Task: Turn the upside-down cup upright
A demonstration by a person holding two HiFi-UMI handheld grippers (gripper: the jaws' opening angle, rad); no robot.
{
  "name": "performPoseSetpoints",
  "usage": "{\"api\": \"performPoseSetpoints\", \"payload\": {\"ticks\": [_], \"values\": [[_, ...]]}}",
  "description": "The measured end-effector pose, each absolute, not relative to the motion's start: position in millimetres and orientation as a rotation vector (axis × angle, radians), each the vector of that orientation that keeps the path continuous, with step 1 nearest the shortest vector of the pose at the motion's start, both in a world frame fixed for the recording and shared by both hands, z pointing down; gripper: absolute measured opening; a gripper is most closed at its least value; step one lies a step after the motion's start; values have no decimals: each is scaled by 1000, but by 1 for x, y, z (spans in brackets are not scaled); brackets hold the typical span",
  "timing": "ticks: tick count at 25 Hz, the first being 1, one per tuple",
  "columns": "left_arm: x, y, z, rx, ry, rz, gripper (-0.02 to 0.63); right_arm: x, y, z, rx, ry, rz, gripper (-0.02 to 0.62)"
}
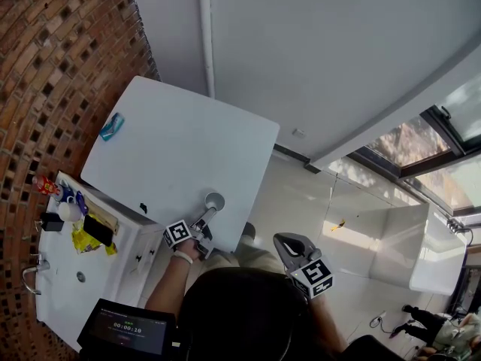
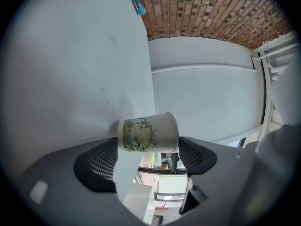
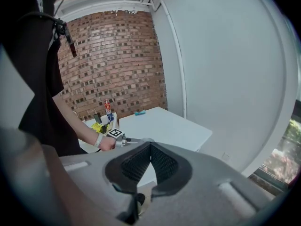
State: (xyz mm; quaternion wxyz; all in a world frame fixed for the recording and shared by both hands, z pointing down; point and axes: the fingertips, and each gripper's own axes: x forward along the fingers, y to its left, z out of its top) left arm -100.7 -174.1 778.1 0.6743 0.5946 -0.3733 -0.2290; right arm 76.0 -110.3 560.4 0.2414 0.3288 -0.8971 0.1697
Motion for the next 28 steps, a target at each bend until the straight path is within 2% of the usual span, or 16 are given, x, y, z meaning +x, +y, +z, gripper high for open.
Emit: {"api": "performPoseSetpoints", "payload": {"ticks": [11, 22, 28], "values": [[-108, -169, 785, 1319, -873, -496, 449, 75, -110, 562, 887, -2455, 463, -8], [-111, -160, 781, 1317, -897, -477, 445, 72, -111, 558, 876, -2471, 456, -8], [-118, -146, 754, 1434, -885, -451, 374, 52, -112, 558, 837, -2496, 439, -8]]}}
